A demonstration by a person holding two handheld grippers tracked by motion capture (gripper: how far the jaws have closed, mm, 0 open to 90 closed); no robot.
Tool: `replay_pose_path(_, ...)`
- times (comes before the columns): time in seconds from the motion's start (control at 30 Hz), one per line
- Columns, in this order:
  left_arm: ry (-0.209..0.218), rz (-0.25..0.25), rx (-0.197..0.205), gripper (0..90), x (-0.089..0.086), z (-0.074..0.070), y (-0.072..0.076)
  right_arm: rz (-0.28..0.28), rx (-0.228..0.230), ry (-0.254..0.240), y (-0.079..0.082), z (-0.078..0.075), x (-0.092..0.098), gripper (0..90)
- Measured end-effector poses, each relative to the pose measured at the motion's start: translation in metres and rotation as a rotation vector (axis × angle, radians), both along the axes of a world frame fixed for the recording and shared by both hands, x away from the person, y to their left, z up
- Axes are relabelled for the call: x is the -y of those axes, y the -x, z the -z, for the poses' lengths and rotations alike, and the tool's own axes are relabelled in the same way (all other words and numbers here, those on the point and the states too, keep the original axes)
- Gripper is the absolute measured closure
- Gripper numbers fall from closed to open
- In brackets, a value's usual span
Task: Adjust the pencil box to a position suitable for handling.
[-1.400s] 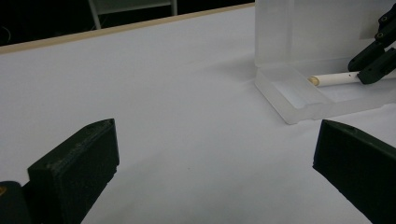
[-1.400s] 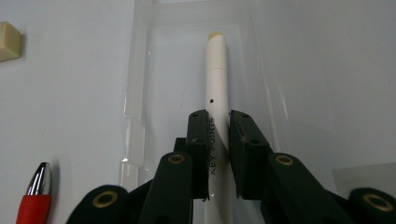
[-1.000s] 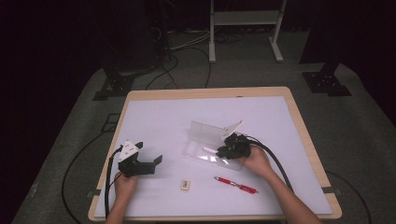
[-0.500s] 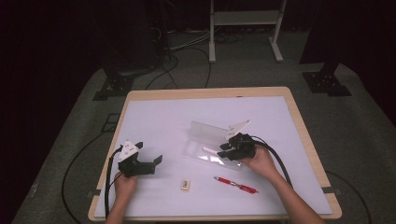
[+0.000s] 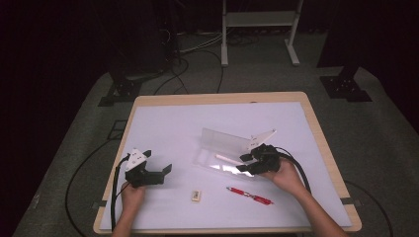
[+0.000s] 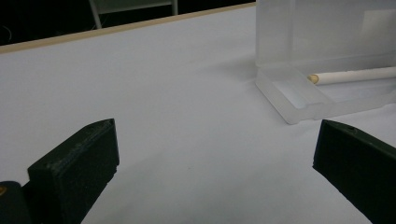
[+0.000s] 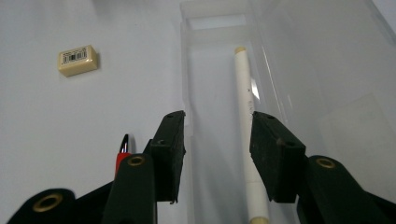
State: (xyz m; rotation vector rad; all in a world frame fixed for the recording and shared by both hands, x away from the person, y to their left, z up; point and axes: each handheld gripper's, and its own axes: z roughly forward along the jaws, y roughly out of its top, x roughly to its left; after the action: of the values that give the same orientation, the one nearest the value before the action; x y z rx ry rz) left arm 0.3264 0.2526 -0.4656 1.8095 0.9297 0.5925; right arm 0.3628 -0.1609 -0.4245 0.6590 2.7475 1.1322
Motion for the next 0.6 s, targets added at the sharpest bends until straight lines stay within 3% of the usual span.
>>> replay_pose_path(0.17, 0.0, -0.001, 0.0, 0.0, 0.0, 0.0, 0.0, -0.001, -0.006, -0.006, 0.007, 0.0, 0.004, 49.0)
replay_pose_path(0.6, -0.002, -0.001, -0.001, 0.0, 0.0, 0.0, 0.0, -0.016, -0.018, 0.0, 0.028, 0.0, 0.012, 48.1)
